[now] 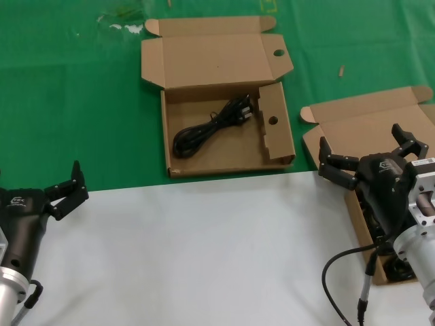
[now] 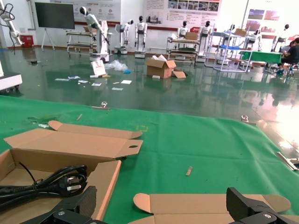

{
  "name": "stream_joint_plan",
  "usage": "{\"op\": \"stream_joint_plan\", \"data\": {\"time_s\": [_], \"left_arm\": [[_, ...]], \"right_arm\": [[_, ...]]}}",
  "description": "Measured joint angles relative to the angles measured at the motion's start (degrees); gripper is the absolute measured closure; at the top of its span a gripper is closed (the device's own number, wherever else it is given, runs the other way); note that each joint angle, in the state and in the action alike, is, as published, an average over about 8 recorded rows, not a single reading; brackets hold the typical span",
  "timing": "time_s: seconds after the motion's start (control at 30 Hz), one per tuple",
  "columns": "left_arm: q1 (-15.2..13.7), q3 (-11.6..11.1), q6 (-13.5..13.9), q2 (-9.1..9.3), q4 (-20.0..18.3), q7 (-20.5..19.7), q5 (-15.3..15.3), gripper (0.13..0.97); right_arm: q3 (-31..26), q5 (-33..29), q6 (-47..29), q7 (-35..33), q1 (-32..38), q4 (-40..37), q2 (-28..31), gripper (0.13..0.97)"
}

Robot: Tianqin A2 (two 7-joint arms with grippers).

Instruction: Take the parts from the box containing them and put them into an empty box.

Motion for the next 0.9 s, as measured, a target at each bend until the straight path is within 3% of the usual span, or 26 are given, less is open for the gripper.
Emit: {"op": "stream_joint_plan", "data": {"time_s": [0.9], "left_arm": [[0.0,0.0,0.0,0.0,0.0,0.0,0.0,0.132]], "right_arm": [[0.0,0.0,0.0,0.0,0.0,0.0,0.0,0.129]]}}
